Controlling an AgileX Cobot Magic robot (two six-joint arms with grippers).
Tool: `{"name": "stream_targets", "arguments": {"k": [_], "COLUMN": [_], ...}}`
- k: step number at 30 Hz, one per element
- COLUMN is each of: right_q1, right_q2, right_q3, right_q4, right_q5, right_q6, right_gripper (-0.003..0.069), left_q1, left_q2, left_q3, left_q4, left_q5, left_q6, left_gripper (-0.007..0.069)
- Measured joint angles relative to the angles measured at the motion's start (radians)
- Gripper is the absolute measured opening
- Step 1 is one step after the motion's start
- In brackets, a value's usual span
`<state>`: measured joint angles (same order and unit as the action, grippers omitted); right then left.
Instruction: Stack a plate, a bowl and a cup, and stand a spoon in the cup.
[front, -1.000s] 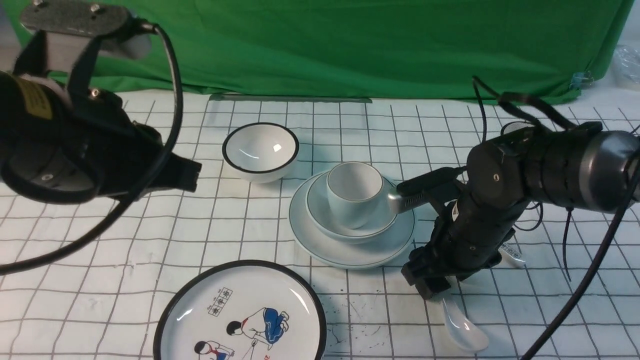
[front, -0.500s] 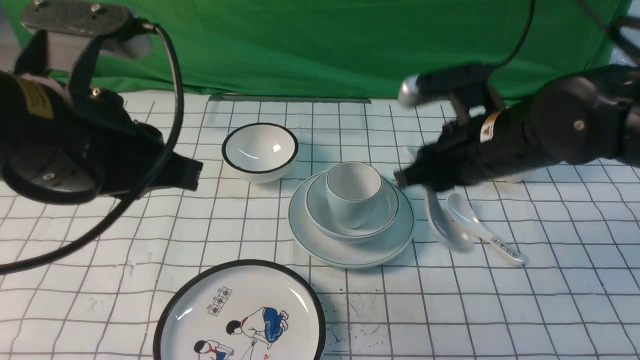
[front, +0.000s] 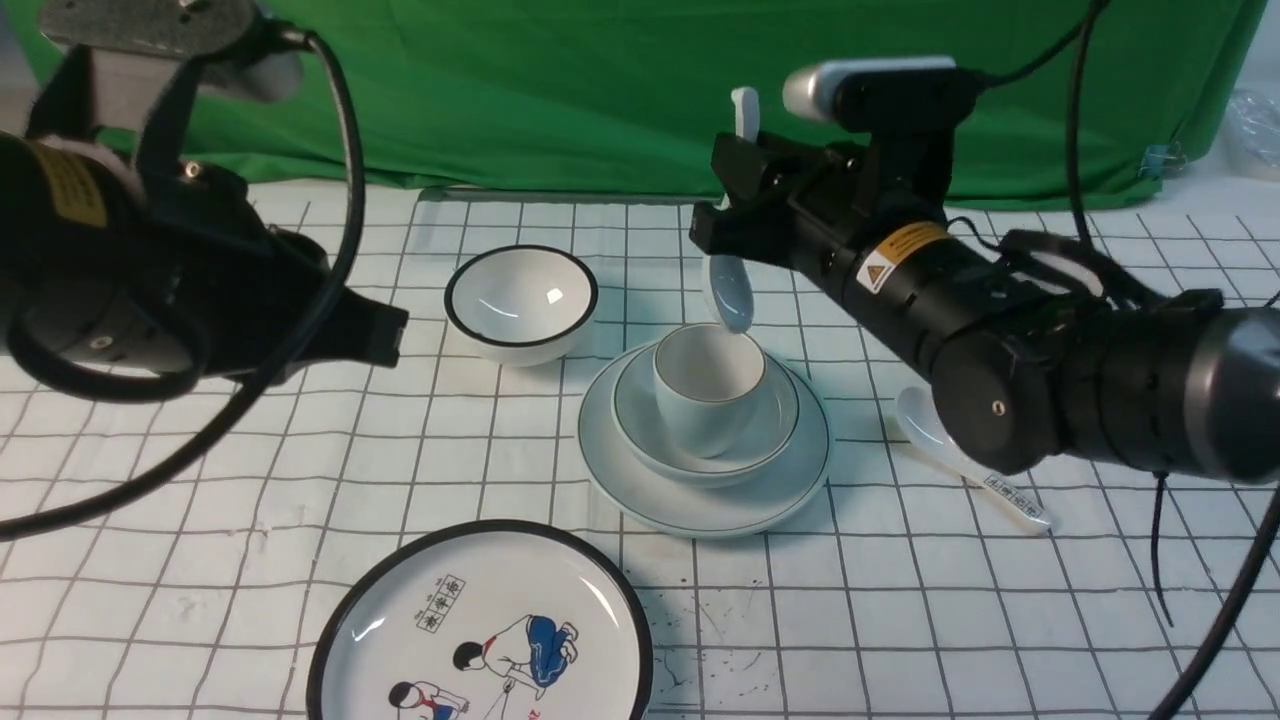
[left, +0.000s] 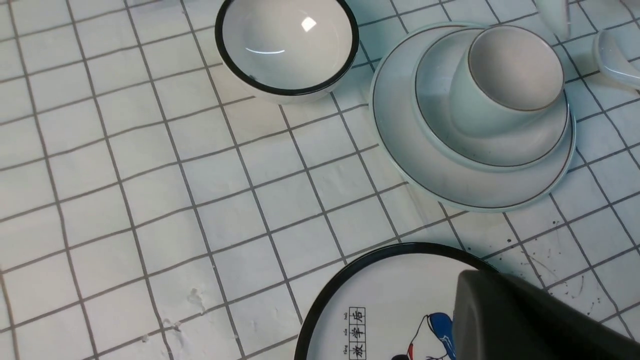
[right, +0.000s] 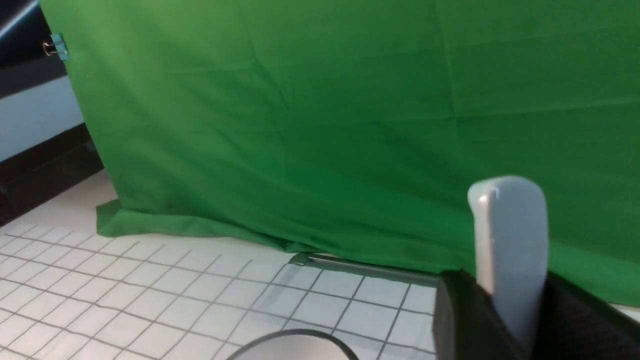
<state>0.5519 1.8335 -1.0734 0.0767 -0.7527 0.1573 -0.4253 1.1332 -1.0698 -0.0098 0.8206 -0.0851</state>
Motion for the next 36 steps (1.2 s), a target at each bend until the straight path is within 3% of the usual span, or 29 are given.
{"name": "stream_targets", "arguments": {"k": [8, 12, 16, 20, 21, 23, 25, 26, 27, 29, 32, 35, 36], "right_q1": [0.000, 0.000, 0.000, 0.000, 0.000, 0.000, -0.010, -0.011, -0.028, -0.055, -0.099, -0.111, -0.111], "right_q2": [0.082, 0.098, 0.096, -0.002, -0.011, -0.149, -0.355, -0.356, -0.477, -0.614, -0.875, -1.073, -1.217], "right_q3": [0.001, 0.001, 0.001, 0.002, 0.002, 0.002, 0.002, 0.002, 0.002, 0.015, 0.118, 0.283, 0.419], "right_q4": [-0.052, -0.053, -0.054, -0.054, -0.054, -0.054, -0.055, -0.055, -0.060, -0.065, -0.077, -0.077, -0.077], "right_q5": [-0.040, -0.021, 0.061, 0.343, 0.343, 0.588, 0.829, 0.848, 0.973, 1.079, 1.135, 1.070, 0.983], "right_q6": [0.065, 0.067, 0.068, 0.011, 0.005, -0.090, -0.181, -0.181, -0.206, -0.209, -0.194, -0.178, -0.157], "right_gripper": [0.0169, 0.0206, 0.0308, 0.0332, 0.0332, 0.0301, 0.0191, 0.0191, 0.0101, 0.0059, 0.0031, 0.0027, 0.0026], "left_q1": [0.000, 0.000, 0.000, 0.000, 0.000, 0.000, 0.000, 0.000, 0.000, 0.000, 0.000, 0.000, 0.000], "left_q2": [0.000, 0.000, 0.000, 0.000, 0.000, 0.000, 0.000, 0.000, 0.000, 0.000, -0.001, -0.013, -0.032], "left_q3": [0.000, 0.000, 0.000, 0.000, 0.000, 0.000, 0.000, 0.000, 0.000, 0.000, 0.000, 0.002, 0.009], "left_q4": [0.010, 0.010, 0.010, 0.010, 0.010, 0.010, 0.010, 0.010, 0.010, 0.010, 0.010, 0.010, -0.001], "left_q5": [-0.008, -0.008, -0.009, -0.009, -0.009, -0.009, -0.009, -0.009, -0.009, -0.012, -0.012, -0.012, -0.019], "left_q6": [0.000, 0.000, 0.000, 0.000, 0.000, 0.000, 0.000, 0.000, 0.000, 0.001, 0.006, 0.007, 0.007], "left_gripper": [0.0001, 0.0001, 0.0001, 0.0001, 0.0001, 0.0001, 0.0001, 0.0001, 0.0001, 0.0001, 0.0001, 0.0001, 0.0001]}}
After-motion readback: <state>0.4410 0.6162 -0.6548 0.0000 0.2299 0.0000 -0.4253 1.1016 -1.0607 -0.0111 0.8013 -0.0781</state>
